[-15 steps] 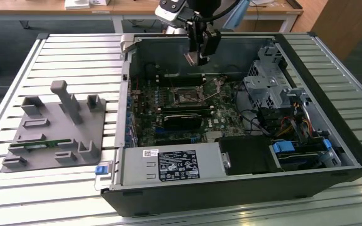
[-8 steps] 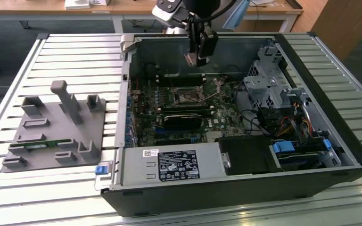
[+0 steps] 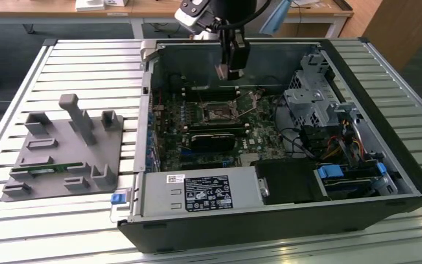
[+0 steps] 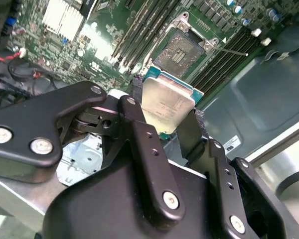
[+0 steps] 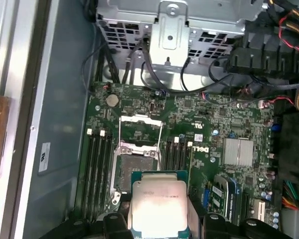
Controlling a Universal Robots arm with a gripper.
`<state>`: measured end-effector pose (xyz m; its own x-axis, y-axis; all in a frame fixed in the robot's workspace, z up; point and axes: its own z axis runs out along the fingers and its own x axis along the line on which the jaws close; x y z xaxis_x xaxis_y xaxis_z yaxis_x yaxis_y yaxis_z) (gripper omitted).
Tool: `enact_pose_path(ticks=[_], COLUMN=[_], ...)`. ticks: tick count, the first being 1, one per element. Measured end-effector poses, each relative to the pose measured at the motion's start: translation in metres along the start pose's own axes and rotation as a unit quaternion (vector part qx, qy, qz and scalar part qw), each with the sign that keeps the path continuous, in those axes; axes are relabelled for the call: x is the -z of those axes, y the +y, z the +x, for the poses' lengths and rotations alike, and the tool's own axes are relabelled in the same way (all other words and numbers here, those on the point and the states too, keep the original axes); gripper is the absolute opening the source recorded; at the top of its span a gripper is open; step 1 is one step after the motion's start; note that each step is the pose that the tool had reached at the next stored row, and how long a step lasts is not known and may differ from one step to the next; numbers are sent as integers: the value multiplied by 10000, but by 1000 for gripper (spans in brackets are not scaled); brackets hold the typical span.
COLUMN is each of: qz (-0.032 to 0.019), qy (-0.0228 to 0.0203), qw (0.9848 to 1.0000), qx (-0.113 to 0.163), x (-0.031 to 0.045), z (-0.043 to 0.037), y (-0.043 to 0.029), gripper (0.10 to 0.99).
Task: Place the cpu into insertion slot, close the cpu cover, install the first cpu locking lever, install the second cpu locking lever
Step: 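Place the cpu into insertion slot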
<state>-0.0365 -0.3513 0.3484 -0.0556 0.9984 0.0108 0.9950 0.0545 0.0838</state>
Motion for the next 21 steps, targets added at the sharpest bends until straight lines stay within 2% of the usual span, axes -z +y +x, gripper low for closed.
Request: enact_pose_path(ticks=[4, 6, 7, 21], qz=[-2, -3, -3, -5], qy=[-24, -62, -65, -54], qw=[9999, 9998, 9998, 9998], qx=[-168, -197, -199, -178], x=[-57, -73, -84, -324], z=[2, 3, 3, 115], y=[0, -1, -1, -14], gripper=[525, 525, 525, 525])
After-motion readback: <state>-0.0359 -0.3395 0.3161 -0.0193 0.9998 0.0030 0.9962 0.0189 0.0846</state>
